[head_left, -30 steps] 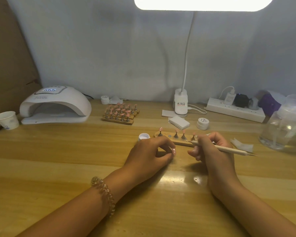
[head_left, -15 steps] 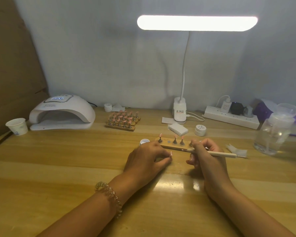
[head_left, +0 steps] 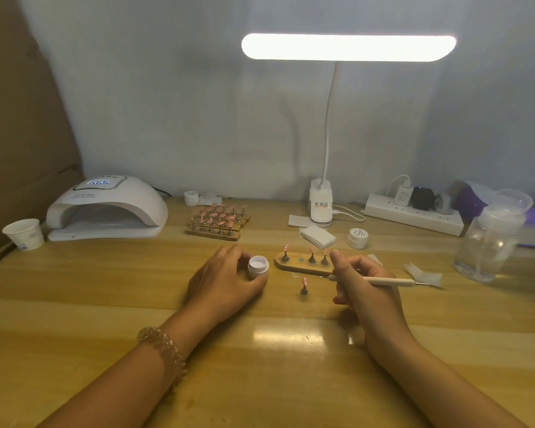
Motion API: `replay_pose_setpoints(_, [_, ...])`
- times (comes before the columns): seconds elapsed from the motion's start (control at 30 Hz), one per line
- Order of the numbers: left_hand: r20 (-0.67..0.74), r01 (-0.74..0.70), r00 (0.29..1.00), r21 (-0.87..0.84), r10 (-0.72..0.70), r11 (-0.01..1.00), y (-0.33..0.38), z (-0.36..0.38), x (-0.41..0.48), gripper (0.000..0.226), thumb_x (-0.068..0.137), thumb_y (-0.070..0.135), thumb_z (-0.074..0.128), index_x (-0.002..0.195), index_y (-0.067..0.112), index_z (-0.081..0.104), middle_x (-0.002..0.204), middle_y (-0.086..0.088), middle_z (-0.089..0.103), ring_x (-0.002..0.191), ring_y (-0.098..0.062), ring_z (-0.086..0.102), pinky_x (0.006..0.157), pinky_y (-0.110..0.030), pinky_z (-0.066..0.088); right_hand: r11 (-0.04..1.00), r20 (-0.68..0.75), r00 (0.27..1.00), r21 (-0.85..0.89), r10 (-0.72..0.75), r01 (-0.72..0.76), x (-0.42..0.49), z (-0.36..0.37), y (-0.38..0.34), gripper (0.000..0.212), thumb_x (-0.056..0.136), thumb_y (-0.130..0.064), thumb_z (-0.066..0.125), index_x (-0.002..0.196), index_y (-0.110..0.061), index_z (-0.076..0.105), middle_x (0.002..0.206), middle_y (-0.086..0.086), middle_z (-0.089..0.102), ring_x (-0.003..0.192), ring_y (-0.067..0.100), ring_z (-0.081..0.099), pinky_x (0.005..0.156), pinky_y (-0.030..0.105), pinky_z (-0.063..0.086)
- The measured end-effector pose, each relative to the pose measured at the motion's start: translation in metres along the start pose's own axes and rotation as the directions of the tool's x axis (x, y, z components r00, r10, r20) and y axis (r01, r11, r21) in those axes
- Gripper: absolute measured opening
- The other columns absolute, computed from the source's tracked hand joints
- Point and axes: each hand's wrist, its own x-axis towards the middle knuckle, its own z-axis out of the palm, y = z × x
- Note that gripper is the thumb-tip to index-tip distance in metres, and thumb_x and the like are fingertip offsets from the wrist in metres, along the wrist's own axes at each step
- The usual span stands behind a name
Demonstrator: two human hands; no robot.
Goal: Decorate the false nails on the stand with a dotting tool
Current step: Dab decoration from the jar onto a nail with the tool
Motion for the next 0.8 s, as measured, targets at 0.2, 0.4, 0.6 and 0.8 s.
replay_pose_setpoints(0.2, [0.066,-0.218,0.974,0.014,0.217,0.976,0.011,-0.001,-0.009,0.037,0.074,0.059,0.066,0.092,0.037,0.042,0.09,0.02,0.052,0.073,0.002,0.05,0.055,-0.013,0.029,0.985,0.038,0.985,-0.009,-0.17,0.171,-0.004,0.002,-0.002,0.028,0.087,-0.048,0.063,0.076,-0.022,0.068,0.062,0.001,0.065,0.056,0.008,0.06,0.052,0.023,0.051])
replay_pose_setpoints(0.4, [0.112,-0.431,0.899,0.063,0.423,0.9,0.02,-0.005,-0.017,0.037,0.068,0.062,0.051,0.089,0.035,0.036,0.081,0.015,0.046,0.065,-0.005,0.043,0.052,-0.015,0.024,0.933,0.147,0.937,-0.129,-0.317,0.336,-0.012,0.009,-0.002,0.014,0.097,-0.016,0.059,0.088,-0.008,0.052,0.064,0.005,0.067,0.058,0.013,0.066,0.053,0.037,0.055])
replay_pose_setpoints(0.6, [0.122,-0.522,0.85,0.067,0.513,0.85,0.025,-0.004,-0.017,0.037,0.071,0.059,0.055,0.092,0.033,0.038,0.08,0.015,0.045,0.062,-0.005,0.041,0.05,-0.014,0.025,0.92,0.198,0.936,-0.211,-0.292,0.331,-0.009,0.01,-0.001,0.026,0.09,-0.005,0.066,0.071,-0.003,0.049,0.054,0.012,0.061,0.047,0.013,0.06,0.055,0.032,0.048])
replay_pose_setpoints(0.8, [0.108,-0.554,0.832,0.095,0.545,0.827,0.027,-0.003,-0.017,0.037,0.073,0.055,0.06,0.092,0.031,0.039,0.08,0.014,0.044,0.061,-0.004,0.04,0.049,-0.015,0.024,0.938,0.212,0.948,-0.206,-0.236,0.279,-0.009,0.011,-0.002,0.025,0.09,-0.008,0.065,0.075,0.003,0.049,0.055,0.013,0.062,0.047,0.012,0.061,0.053,0.041,0.05])
